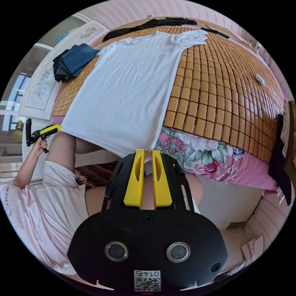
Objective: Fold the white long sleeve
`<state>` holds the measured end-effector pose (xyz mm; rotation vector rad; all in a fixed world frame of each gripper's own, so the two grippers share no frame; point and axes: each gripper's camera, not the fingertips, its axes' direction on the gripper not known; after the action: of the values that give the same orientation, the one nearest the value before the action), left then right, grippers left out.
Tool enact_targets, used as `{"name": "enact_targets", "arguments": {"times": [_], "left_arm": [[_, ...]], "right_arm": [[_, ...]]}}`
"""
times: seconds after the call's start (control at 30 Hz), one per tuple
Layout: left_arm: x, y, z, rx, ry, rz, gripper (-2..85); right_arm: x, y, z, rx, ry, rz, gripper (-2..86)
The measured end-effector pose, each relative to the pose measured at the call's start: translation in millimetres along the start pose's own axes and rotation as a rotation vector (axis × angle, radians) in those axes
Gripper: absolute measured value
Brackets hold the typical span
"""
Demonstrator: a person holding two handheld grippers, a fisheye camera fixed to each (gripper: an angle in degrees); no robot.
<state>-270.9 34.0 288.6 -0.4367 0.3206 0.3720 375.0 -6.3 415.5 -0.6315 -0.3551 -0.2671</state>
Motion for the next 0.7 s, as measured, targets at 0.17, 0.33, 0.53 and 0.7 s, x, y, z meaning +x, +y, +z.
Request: {"name": "enact_targets", "arguments": {"times": [0.17, 0.33, 0.53, 0.7], "left_arm": [[-5, -19, 2, 0.018, -0.052, -0.029, 0.7], [4, -60, -1, 0.074, -0.080, 0.026, 1.0], [36, -191, 19, 0.148, -0.057, 0.201, 1.8], [73, -335, 56, 0.163, 0.006, 0.371, 2.8]], "right_arm": [[-5, -17, 1, -0.001, 0.015, -0.043, 8.2], [11, -46, -17, 0.101, 0.013, -0.068, 10.6], [69, -153, -52, 0.204, 0.031, -0.057, 11.1], [56, -220, -39, 0.151, -0.162, -0.260, 8.1]]}}
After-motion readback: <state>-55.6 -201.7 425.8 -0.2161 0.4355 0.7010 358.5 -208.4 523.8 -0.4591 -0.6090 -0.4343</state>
